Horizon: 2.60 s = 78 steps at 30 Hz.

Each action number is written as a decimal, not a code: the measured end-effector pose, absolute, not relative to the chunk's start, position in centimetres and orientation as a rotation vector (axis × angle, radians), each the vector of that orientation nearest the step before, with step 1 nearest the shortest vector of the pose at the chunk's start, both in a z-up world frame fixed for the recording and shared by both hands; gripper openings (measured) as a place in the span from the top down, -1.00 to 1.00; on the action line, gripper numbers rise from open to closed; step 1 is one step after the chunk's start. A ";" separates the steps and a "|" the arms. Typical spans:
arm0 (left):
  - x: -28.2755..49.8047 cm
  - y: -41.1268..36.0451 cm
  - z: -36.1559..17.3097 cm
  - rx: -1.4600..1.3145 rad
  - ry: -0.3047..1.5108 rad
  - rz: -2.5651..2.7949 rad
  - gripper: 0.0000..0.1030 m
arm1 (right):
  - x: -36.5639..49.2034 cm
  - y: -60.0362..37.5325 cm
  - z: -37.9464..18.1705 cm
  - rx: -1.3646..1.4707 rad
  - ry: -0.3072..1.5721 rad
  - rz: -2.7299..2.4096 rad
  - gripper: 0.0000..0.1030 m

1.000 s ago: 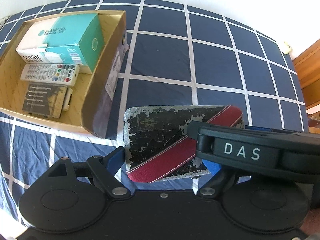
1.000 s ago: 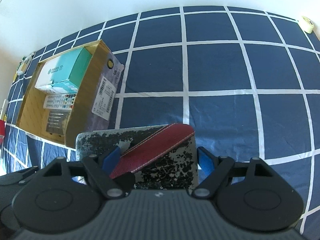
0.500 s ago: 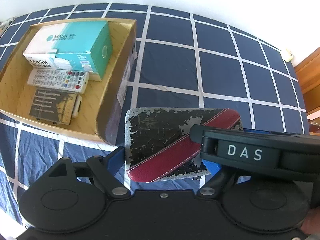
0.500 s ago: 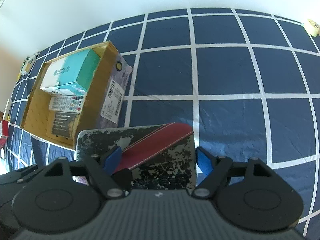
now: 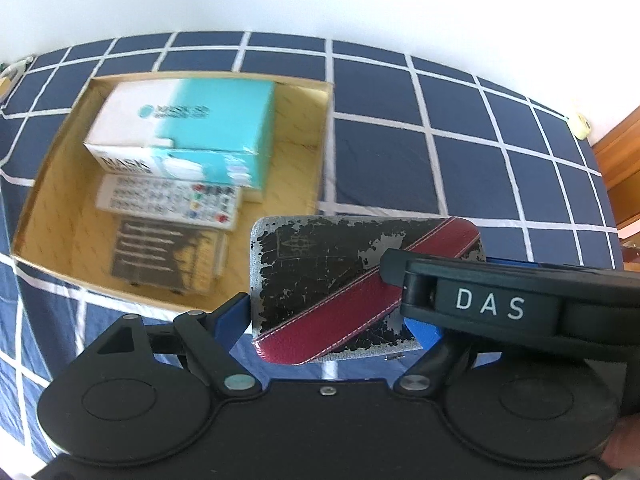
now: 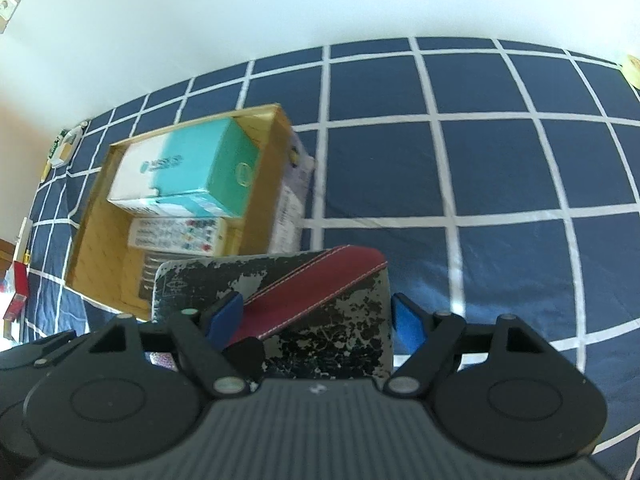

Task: Organize objects
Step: 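Lift the pouch and carry it over the box beside the MASK box, then lower the pouch into the box and open both grippers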

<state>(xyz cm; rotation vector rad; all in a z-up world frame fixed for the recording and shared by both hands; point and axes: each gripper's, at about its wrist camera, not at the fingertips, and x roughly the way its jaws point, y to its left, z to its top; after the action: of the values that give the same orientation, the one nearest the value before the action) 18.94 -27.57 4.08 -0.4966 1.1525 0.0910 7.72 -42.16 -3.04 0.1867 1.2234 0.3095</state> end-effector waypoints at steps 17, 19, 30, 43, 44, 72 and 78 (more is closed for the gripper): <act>18.7 -15.9 1.3 -0.446 1.192 0.044 -0.58 | 9.2 -29.9 -3.2 0.234 1.224 0.263 -0.54; 18.9 -14.8 0.6 -0.448 1.203 0.041 -0.58 | 9.4 -28.8 -3.5 0.234 1.232 0.261 -0.54; 21.2 -10.6 -4.1 -0.463 1.280 0.011 -0.58 | 12.4 -24.5 -7.0 0.242 1.302 0.234 -0.54; 24.2 -8.9 -8.6 -0.467 1.356 -0.044 -0.58 | 15.7 -22.8 -11.3 0.263 1.389 0.189 -0.50; 24.3 -8.9 -8.9 -0.472 1.364 -0.046 -0.58 | 15.8 -22.7 -11.6 0.262 1.397 0.187 -0.50; 23.8 -8.1 -8.6 -0.485 1.370 0.043 -0.62 | 15.8 -24.1 -10.9 0.293 1.405 0.198 -0.50; 22.6 -7.6 -6.9 -0.482 1.343 0.074 -0.63 | 15.4 -24.5 -8.8 0.275 1.359 0.221 -0.51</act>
<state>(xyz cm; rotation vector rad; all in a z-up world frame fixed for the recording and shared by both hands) 22.64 -7.59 -6.90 -0.4816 1.3434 0.0737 15.38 -24.48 -8.84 0.2755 1.3595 0.2209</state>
